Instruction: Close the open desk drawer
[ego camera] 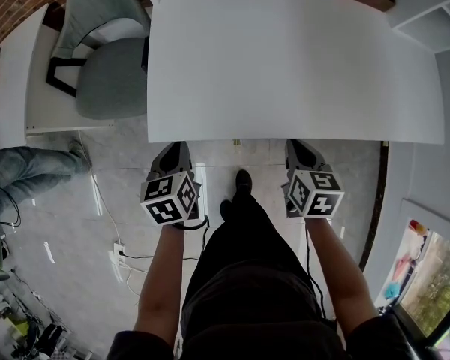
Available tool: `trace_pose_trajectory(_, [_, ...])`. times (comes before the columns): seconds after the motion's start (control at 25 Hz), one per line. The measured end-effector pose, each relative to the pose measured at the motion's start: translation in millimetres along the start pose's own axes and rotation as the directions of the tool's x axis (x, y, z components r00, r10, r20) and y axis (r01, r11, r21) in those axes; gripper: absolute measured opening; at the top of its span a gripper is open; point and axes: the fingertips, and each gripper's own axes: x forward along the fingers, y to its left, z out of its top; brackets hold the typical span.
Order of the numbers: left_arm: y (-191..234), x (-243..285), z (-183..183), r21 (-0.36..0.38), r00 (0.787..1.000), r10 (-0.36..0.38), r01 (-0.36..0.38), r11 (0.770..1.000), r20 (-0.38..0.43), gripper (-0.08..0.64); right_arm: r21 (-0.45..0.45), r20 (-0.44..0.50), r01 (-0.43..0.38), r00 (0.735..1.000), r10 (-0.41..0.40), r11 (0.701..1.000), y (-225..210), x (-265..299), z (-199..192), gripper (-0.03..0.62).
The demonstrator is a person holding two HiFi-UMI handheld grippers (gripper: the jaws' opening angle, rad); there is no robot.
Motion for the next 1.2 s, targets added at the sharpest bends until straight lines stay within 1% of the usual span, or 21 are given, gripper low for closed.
trace_pose_trajectory(0.12, [-0.5,0.2,0.8,0.002,1.000,0.000,-0.001,1.000,0.008,0.009,0.000,0.006,0.007,1.000,-0.007,1.000,-0.6,0.4,0.8,0.005])
trace_pose_trajectory(0.28, [-0.3,-0.1,0.5,-0.020,1.000,-0.003,0.003,1.000,0.021,0.009,0.015,0.006,0.009,1.000,-0.009,1.000,-0.9,1.0,-0.3,0.005])
trace_pose_trajectory(0.36, [-0.7,-4.0,3.6,-0.017,0.999,-0.008,0.008,1.000,0.034,0.009,0.021,0.013,0.009,1.000,-0.009,1.000,1.2,-1.0,0.9,0.005])
trace_pose_trajectory(0.6, [-6.6,-26.6,10.9,0.003,0.996,-0.052,0.052,0.999,0.078,0.009,0.021,0.091,0.001,0.996,-0.003,1.000,17.2,-28.7,7.7,0.005])
trace_pose_trajectory(0.76, [-14.8,-48.9,13.0,0.034,0.990,-0.079,0.075,0.997,0.119,0.009,0.035,0.157,-0.003,0.988,-0.002,0.999,26.4,-58.4,10.0,0.005])
trace_pose_trajectory(0.96, [-27.5,-85.7,11.2,0.097,0.981,-0.110,0.095,0.991,0.160,0.009,0.029,0.227,0.000,0.974,-0.007,1.000,38.4,-98.2,7.2,0.005])
trace_pose_trajectory(1.08, [-34.2,-112.7,11.9,0.137,0.973,-0.131,0.106,0.985,0.190,0.009,0.015,0.267,-0.004,0.964,0.000,1.000,50.1,-121.6,6.1,0.005])
trace_pose_trajectory(1.2, [-39.5,-137.1,14.3,0.170,0.963,-0.146,0.109,0.979,0.227,0.009,0.025,0.311,-0.021,0.950,0.012,0.999,61.6,-141.7,8.4,0.005])
